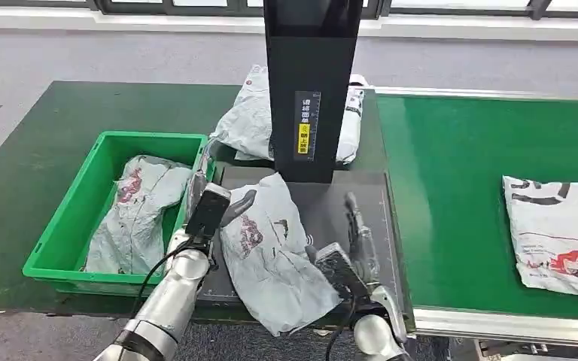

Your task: Moved the parcel from conveyor to table for the left to box.

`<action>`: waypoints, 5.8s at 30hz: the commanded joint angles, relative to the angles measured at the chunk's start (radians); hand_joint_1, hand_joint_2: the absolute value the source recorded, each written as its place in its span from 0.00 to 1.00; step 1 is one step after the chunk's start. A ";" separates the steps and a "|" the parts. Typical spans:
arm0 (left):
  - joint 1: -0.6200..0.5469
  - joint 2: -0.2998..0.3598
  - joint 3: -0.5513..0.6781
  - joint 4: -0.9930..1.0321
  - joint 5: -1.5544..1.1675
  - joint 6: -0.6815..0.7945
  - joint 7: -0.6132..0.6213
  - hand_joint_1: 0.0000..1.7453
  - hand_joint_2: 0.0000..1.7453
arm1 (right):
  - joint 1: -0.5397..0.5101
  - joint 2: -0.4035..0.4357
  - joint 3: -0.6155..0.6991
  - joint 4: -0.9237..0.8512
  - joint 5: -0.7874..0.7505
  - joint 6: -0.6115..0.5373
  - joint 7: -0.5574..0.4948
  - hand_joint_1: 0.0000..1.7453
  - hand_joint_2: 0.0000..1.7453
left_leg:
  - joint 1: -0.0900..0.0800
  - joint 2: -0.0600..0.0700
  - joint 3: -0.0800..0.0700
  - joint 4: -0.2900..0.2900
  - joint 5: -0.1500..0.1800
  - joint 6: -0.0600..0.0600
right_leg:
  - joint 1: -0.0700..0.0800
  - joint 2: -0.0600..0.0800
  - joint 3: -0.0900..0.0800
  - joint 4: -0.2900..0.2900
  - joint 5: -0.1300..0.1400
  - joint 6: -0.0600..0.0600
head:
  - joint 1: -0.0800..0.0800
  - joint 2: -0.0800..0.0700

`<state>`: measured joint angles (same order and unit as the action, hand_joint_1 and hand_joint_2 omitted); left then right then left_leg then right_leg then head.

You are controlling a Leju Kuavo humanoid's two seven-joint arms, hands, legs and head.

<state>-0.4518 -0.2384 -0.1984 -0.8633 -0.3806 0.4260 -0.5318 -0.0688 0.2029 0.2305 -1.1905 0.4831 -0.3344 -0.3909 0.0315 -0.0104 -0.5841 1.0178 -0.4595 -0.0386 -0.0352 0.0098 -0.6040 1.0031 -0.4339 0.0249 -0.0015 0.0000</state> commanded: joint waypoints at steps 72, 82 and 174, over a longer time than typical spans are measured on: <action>-0.309 0.421 0.240 0.390 -1.190 0.272 0.979 1.00 1.00 | 0.108 -0.017 -0.129 -0.158 -0.246 -0.081 -0.064 0.00 1.00 | -0.001 0.006 0.004 -0.004 0.002 0.000 | 0.000 0.005 0.000 0.000 0.001 -0.005 | 0.000 0.000; -0.248 0.433 0.352 0.476 -1.183 0.219 0.986 0.00 1.00 | 0.114 -0.022 -0.126 -0.165 -0.240 -0.016 -0.037 0.00 1.00 | 0.000 0.004 0.004 -0.006 0.002 0.001 | 0.001 0.002 0.001 -0.001 -0.001 -0.005 | 0.000 0.000; -0.136 -0.055 -0.127 0.342 0.114 -0.147 -0.042 0.00 1.00 | -0.303 -0.162 -0.589 0.605 0.644 -0.364 0.398 0.00 1.00 | -0.003 -0.002 -0.001 -0.003 0.003 0.001 | -0.002 -0.004 -0.002 0.000 0.001 -0.005 | 0.000 0.000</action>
<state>-0.5394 -0.2960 -0.3387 -0.5890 -0.2804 0.3116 -0.5589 -0.2795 0.0946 -0.0893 -0.7934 0.9294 -0.6973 -0.0995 0.0292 -0.0125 -0.5877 1.0172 -0.4573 -0.0413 -0.0374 0.0088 -0.6093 1.0054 -0.4330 0.0235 -0.0015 0.0000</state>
